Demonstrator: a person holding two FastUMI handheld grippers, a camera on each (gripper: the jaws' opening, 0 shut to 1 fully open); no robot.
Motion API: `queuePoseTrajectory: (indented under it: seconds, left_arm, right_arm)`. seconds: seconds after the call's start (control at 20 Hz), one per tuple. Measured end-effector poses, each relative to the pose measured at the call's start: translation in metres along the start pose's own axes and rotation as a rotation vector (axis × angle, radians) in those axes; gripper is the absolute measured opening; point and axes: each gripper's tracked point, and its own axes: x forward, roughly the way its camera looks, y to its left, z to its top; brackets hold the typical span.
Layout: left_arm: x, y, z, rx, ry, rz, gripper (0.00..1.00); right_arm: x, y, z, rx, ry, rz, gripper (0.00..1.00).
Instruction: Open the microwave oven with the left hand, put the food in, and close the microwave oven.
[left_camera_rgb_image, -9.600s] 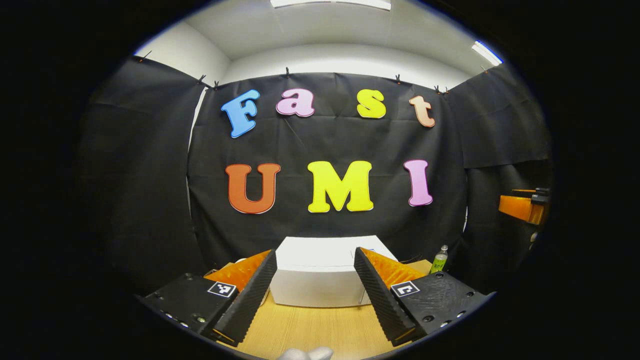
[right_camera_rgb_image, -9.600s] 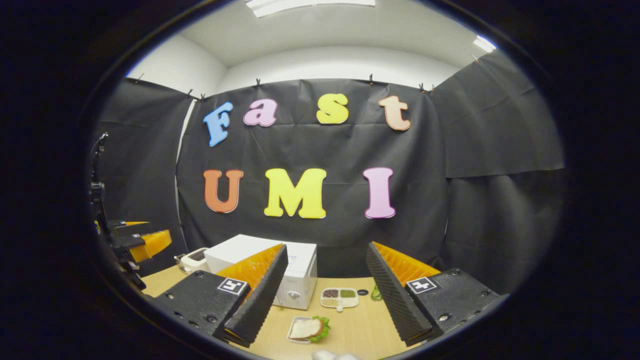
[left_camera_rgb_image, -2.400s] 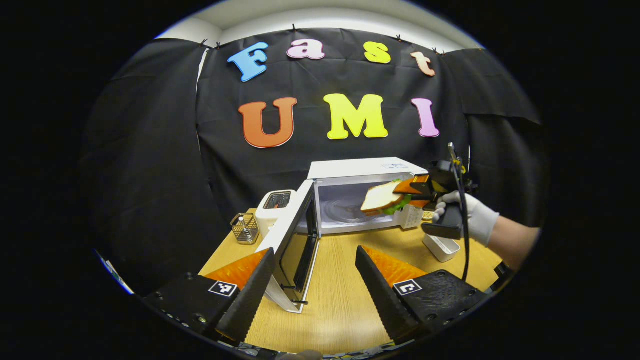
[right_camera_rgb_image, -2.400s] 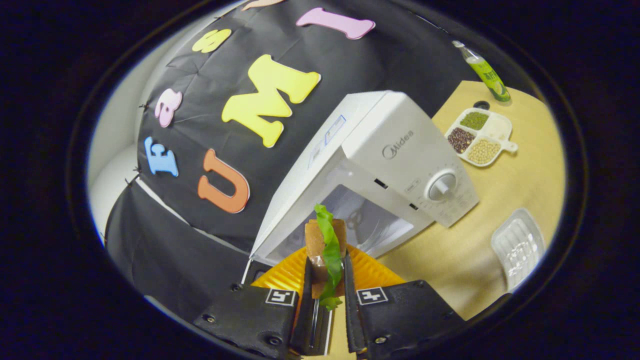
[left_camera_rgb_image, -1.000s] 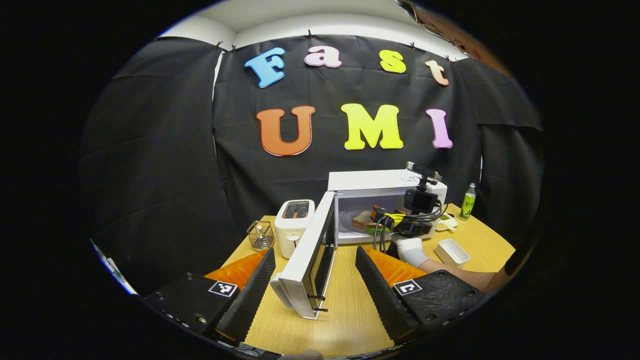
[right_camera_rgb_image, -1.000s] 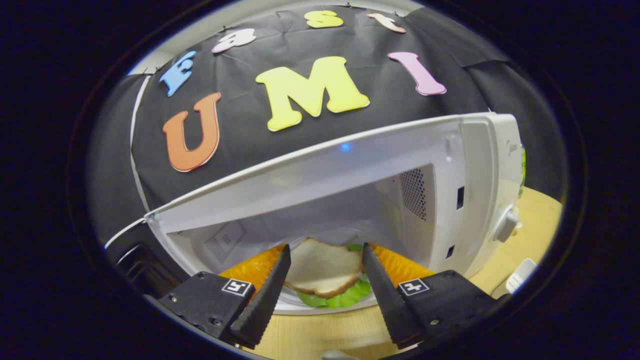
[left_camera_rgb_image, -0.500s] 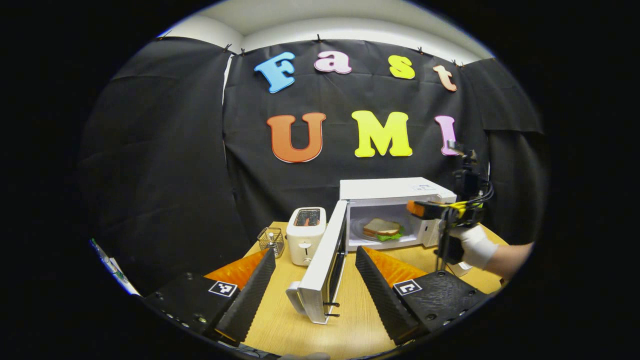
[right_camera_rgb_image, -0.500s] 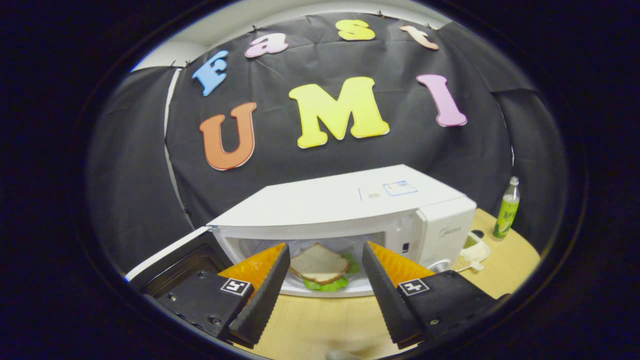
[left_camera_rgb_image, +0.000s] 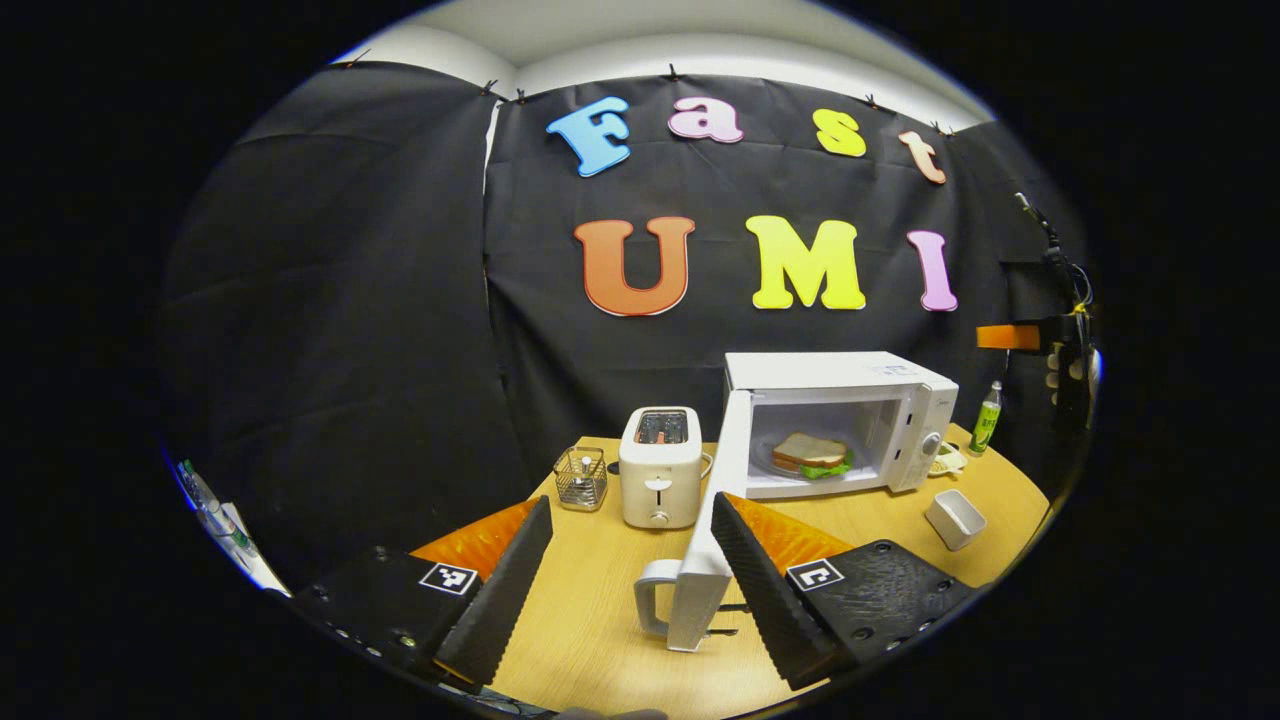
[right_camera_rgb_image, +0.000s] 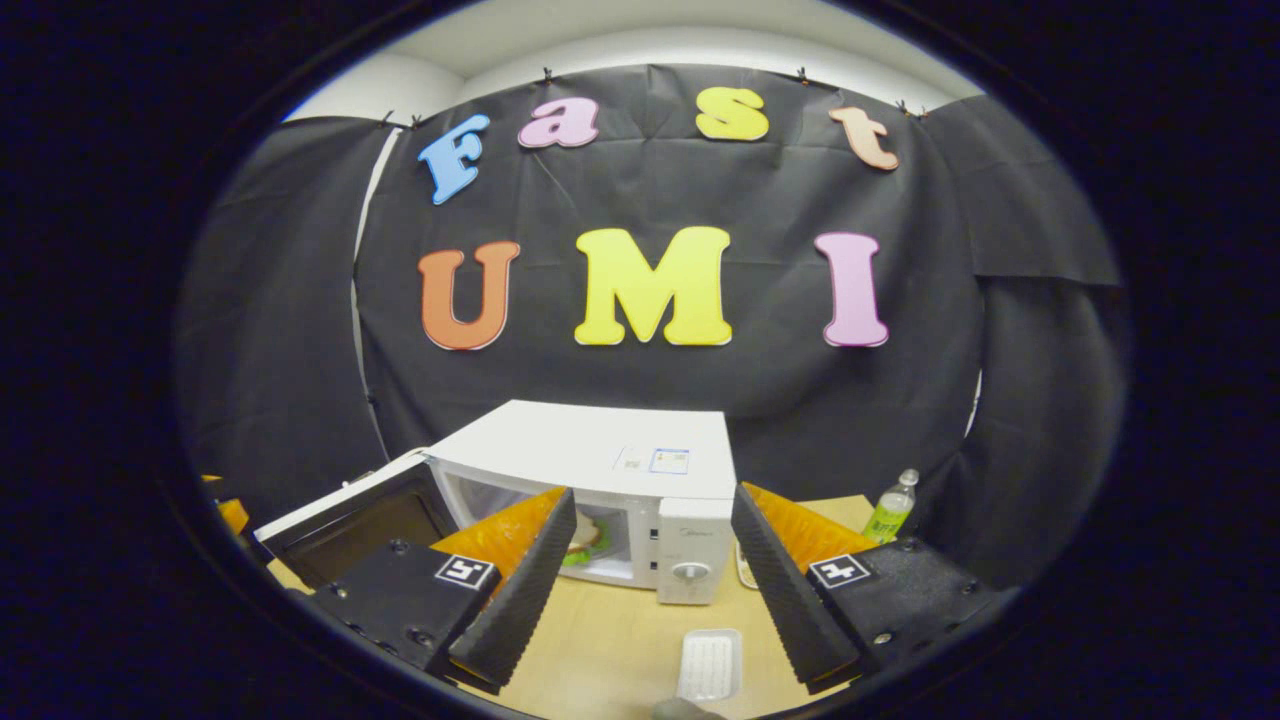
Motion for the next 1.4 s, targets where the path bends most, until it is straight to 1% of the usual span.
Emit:
queuePoseTrajectory:
  seconds: [0.15,0.25,0.3,0.35,0.4,0.45,0.5,0.55,0.6,0.65,0.7,0.8,0.85,0.9,1.0,1.05,1.2,1.4]
  left_arm:
    - [0.009,0.016,-0.004,-0.015,-0.005,0.023,0.96]
    - [0.016,0.026,-0.01,-0.024,0.003,0.038,0.93]
    - [0.018,0.03,-0.016,-0.022,0.014,0.051,0.78]
    - [0.023,0.036,-0.022,-0.019,0.022,0.065,0.72]
    - [0.024,0.037,-0.03,-0.012,0.042,0.066,0.55]
    - [0.025,0.04,-0.036,0.003,0.049,0.074,0.49]
    - [0.029,0.043,-0.042,0.02,0.057,0.082,0.37]
    - [0.031,0.045,-0.048,0.032,0.066,0.082,0.27]
    - [0.035,0.042,-0.056,0.036,0.08,0.074,0.09]
    - [0.039,0.042,-0.061,0.047,0.086,0.077,0.1]
    - [0.044,0.041,-0.067,0.052,0.092,0.066,0.02]
    - [0.051,0.033,-0.074,0.055,0.095,0.028,0.0]
    - [0.066,0.03,-0.08,0.061,0.094,0.022,0.0]
    - [0.06,0.026,-0.082,0.062,0.105,0.0,0.0]
    - [0.064,0.016,-0.084,0.064,0.104,-0.046,0.0]
    - [0.066,0.015,-0.083,0.077,0.097,-0.046,0.0]
    - [0.066,0.005,-0.086,0.065,0.102,-0.083,0.0]
    - [0.06,-0.019,-0.09,0.105,0.107,-0.133,0.0]
  right_arm:
    - [-0.033,-0.019,0.006,0.001,0.002,-0.01,0.99]
    - [-0.05,-0.033,0.004,0.016,0.013,-0.023,0.99]
    - [-0.057,-0.04,0.001,0.03,0.027,-0.028,0.99]
    - [-0.063,-0.045,-0.001,0.05,0.034,-0.035,0.99]
    - [-0.069,-0.051,-0.001,0.067,0.037,-0.044,1.0]
    - [-0.073,-0.057,-0.002,0.074,0.045,-0.055,0.99]
    - [-0.076,-0.061,-0.004,0.079,0.054,-0.065,0.99]
    - [-0.079,-0.064,-0.005,0.081,0.061,-0.066,0.99]
    - [-0.083,-0.067,-0.006,0.077,0.065,-0.075,0.99]
    - [-0.085,-0.071,-0.005,0.073,0.072,-0.083,0.99]
    - [-0.088,-0.073,-0.006,0.076,0.073,-0.086,0.99]
    - [-0.095,-0.077,-0.007,0.077,0.08,-0.102,0.99]
    - [-0.098,-0.079,-0.007,0.074,0.086,-0.112,0.99]
    - [-0.1,-0.08,-0.009,0.071,0.091,-0.118,0.99]
    - [-0.105,-0.082,-0.012,0.073,0.103,-0.129,0.99]
    - [-0.107,-0.083,-0.013,0.079,0.108,-0.132,0.99]
    - [-0.111,-0.087,-0.019,0.094,0.127,-0.141,0.99]
    - [-0.115,-0.097,-0.027,0.106,0.139,-0.155,0.99]
